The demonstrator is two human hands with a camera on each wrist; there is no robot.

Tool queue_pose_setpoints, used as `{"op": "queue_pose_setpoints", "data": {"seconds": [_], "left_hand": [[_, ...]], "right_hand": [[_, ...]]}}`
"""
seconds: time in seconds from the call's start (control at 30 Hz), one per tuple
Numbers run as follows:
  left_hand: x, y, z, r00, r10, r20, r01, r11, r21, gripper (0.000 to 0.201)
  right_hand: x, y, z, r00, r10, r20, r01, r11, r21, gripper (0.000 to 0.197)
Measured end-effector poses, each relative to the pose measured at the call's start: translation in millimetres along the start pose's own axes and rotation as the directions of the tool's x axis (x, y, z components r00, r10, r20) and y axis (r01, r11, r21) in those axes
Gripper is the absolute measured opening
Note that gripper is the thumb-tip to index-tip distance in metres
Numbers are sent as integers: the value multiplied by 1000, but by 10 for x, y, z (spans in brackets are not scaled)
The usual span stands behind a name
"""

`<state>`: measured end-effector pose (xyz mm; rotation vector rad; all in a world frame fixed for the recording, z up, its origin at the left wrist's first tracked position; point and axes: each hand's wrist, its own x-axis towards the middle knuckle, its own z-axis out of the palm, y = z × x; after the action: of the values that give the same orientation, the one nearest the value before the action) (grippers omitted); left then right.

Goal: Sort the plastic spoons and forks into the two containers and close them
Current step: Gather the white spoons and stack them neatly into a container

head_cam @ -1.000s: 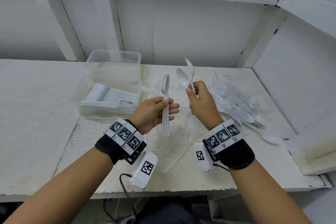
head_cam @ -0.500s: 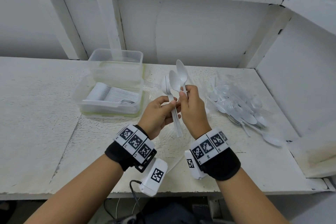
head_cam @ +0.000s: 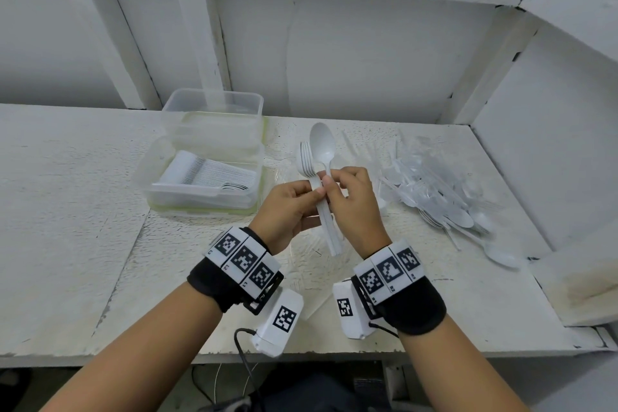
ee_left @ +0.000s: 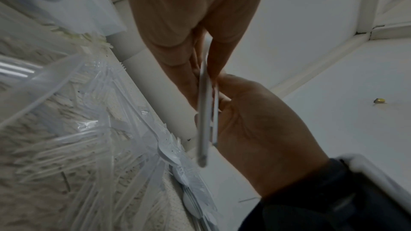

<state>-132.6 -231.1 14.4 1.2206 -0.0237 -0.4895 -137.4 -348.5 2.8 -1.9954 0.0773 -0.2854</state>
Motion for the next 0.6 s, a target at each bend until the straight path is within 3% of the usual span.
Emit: {"op": "queue_pose_setpoints", "data": {"seconds": [0.2,0.33,0.6], "left_hand": [[-2,-71,-35,996,-14,-86,14,1000,-1,11],[-10,-82,-23,996,-8,-94,5,1000,-28,11],[-19,-115,-16,996,22,-90,-24,999,-21,14]], "right_hand": [[-34,-15,-75,993,-56,-104,49,996,-71,37],[-87,-2,-35,993,-38,-112,40,999,20,25],[-111,31,57,975,-192,-116,172,971,-166,22]]}}
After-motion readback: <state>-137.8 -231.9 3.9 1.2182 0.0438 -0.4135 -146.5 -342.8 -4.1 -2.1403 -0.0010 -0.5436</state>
